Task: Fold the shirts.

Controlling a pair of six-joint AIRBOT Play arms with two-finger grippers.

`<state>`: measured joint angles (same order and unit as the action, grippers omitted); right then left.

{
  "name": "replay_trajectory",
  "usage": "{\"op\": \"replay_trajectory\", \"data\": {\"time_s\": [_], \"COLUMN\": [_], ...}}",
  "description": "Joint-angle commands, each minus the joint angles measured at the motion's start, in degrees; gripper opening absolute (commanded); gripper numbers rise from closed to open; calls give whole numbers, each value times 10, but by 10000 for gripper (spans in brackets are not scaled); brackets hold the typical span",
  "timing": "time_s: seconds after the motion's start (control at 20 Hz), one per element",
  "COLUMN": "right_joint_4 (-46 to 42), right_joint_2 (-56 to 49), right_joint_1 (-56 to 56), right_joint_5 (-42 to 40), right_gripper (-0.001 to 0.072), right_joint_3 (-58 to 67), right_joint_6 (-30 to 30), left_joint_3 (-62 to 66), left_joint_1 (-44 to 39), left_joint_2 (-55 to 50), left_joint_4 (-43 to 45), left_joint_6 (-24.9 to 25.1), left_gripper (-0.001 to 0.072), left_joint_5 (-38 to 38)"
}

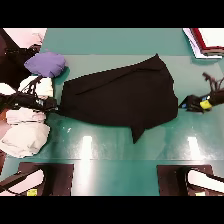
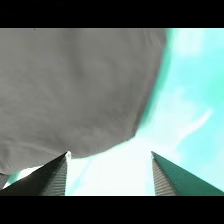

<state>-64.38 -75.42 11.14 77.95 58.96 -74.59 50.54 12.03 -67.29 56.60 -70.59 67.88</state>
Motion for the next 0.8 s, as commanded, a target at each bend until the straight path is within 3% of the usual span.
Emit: {"op": "replay_trajectory", "data": {"time_s": [0.0,0.1,0.3,0.35,0.45,0.5,0.75], "right_joint_4": [64,92,93,92,92,92,93], "right_joint_2": [-17,-20,-16,-16,-16,-12,101], "right_joint_1": [25,3,-59,-68,-79,-79,-54], "right_joint_5": [-34,-71,-117,-126,-136,-132,-116], "right_gripper": [551,548,421,352,55,16,14], "right_joint_3": [-100,-130,-143,-143,-142,-137,10], "right_joint_6": [13,21,21,21,23,29,26], "left_joint_3": [16,15,16,16,16,16,138], "left_joint_1": [0,0,0,0,0,0,0], "left_joint_2": [8,8,8,8,9,14,85], "left_joint_4": [-22,-26,-30,-30,-30,-30,-29], "left_joint_6": [-1,-1,-1,0,1,1,-16], "left_gripper": [23,23,23,23,23,22,22], "left_joint_5": [-1,-1,-1,0,1,-1,-16]}}
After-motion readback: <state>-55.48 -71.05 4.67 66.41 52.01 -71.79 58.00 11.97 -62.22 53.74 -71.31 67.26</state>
